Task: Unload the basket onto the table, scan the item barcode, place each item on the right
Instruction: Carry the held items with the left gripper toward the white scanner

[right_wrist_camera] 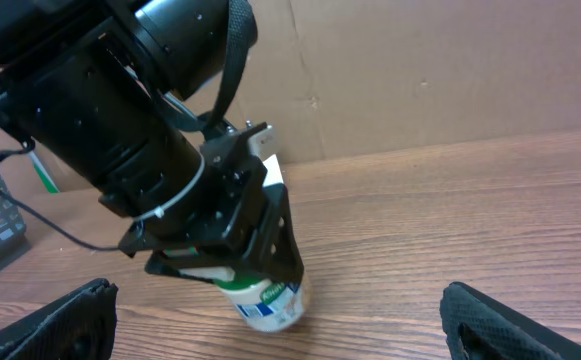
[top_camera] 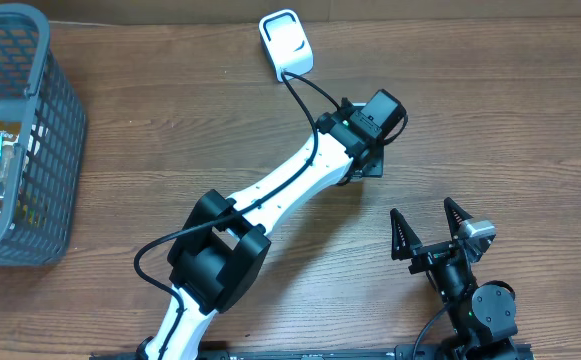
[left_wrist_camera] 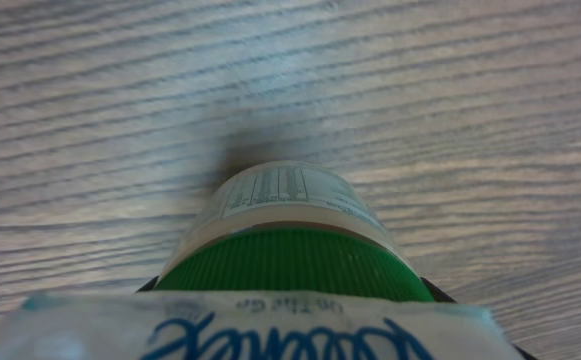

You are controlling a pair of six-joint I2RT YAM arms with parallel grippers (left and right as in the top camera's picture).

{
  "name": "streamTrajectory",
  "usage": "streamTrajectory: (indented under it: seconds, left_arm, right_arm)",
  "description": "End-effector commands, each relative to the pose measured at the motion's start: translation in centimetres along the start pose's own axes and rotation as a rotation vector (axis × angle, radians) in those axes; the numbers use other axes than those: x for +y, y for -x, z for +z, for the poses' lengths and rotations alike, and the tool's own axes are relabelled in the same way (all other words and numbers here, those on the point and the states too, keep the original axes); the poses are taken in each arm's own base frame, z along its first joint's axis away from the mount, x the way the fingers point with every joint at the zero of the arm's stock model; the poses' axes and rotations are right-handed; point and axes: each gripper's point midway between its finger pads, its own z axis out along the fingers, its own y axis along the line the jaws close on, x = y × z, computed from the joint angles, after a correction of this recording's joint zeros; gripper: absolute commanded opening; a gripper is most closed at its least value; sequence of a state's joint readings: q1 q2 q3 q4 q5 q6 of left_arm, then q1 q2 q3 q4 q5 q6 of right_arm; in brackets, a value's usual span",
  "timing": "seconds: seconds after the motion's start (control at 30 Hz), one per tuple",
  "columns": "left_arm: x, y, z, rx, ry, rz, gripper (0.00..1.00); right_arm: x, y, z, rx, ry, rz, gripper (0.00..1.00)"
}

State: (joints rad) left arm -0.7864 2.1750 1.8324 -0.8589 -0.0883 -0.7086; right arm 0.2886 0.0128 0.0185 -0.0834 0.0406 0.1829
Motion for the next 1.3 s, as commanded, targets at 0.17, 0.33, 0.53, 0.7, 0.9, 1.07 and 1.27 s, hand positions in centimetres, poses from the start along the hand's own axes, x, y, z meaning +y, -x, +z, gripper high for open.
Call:
streamTrajectory:
  seconds: [0.17, 0.33, 0.53, 0.7, 0.9, 1.07, 1.27]
  left_arm:
    - [-0.3, -1.2, 0.8, 0.001, 0.031, 0.005, 0.57]
    - [-0.4, -1.8, 0.8, 0.012, 0.039, 0.024, 0.57]
    - [0.4, -2.7, 0.7, 0.049, 0.072, 0.046, 0.57]
    - [0.7, -3.1, 0.7, 0.067, 0.086, 0.057, 0.57]
    - [0.5, -3.6, 0.6, 0.068, 0.094, 0.072, 0.6]
    - [0.6, -3.6, 0.5, 0.035, 0.131, 0.092, 0.62]
    - [1.1, -4.4, 1.1, 0.053, 0.149, 0.1, 0.61]
  right_arm:
    - [-0.1, -0.2, 0.0, -0.003, -0.002, 0.0, 1.0]
    - [-0.1, -0.2, 0.0, -0.003, -0.002, 0.0, 1.0]
    - [-0.1, -0.2, 0.0, -0.003, -0.002, 0.0, 1.0]
    - [-0.1, -0.2, 0.0, -0.003, -0.002, 0.0, 1.0]
    - [-0.1, -0.2, 0.0, -0.003, -0.002, 0.0, 1.0]
    - [-0.1, -0.2, 0.0, -0.003, -0.002, 0.0, 1.0]
    - [-0.1, -0.2, 0.0, -0.003, -0.002, 0.0, 1.0]
